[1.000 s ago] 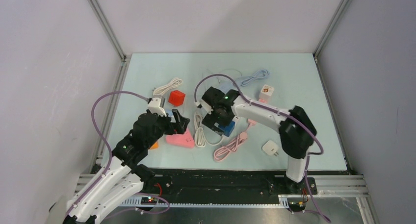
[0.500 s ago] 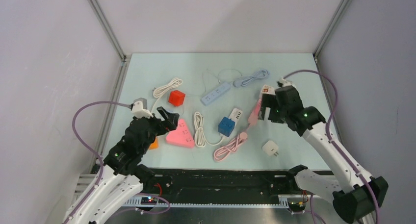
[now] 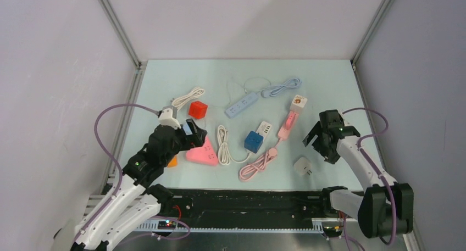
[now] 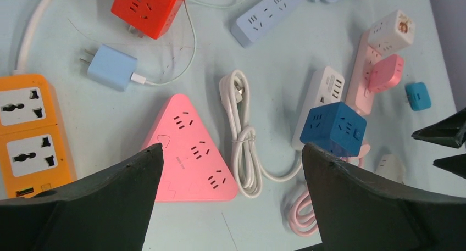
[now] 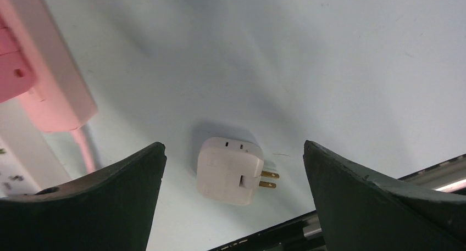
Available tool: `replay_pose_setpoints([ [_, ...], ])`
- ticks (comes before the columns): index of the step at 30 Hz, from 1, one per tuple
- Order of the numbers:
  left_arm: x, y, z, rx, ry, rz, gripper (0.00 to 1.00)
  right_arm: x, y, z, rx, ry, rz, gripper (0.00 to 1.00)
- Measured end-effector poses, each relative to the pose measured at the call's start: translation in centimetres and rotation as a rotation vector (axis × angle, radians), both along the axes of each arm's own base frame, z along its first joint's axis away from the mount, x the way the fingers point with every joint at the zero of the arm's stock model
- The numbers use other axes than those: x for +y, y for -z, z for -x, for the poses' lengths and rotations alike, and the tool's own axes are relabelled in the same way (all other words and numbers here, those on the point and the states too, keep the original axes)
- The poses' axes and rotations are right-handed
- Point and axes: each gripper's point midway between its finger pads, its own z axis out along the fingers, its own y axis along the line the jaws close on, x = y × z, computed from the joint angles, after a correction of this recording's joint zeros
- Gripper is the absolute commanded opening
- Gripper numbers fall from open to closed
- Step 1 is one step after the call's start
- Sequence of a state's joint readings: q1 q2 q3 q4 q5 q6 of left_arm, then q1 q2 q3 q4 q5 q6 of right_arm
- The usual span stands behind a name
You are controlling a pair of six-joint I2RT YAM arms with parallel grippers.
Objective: Insert the plug
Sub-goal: Pick up the plug from the center of the board.
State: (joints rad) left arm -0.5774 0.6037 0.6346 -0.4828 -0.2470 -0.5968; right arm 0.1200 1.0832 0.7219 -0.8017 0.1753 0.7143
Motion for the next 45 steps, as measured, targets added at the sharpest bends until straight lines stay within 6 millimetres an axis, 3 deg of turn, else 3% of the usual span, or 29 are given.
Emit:
replay_pose_setpoints([
  [9, -0.7, 1.6, -0.5, 0.071, 0.021, -0.038, 1.00, 1.8, 4.1, 0.8, 0.164, 0.105, -0.041, 0.98],
  [25, -0.8, 2.0, -1.0, 0.082, 0.008, -0.050, 1.00, 5.0, 5.7, 1.4, 0.209, 0.070, -0.037, 0.94],
  [29, -0.3, 1.1, -1.5, 0.041, -0.029, -0.038, 1.00, 5.3, 5.7, 1.5, 0.208, 0.058, -0.032, 0.94],
  [38, -0.3, 1.0, -1.8, 0.033, -0.041, -0.038, 1.00, 5.6, 6.1, 2.0, 0.234, 0.062, -0.020, 0.98],
  [42, -0.3, 1.1, -1.8, 0.034, -0.041, -0.039, 1.00, 5.8, 6.1, 2.1, 0.233, 0.068, -0.020, 0.92],
  [45, -0.3, 1.1, -1.8, 0.034, -0.039, -0.038, 1.00, 6.0, 6.1, 2.0, 0.229, 0.076, -0.021, 0.72],
])
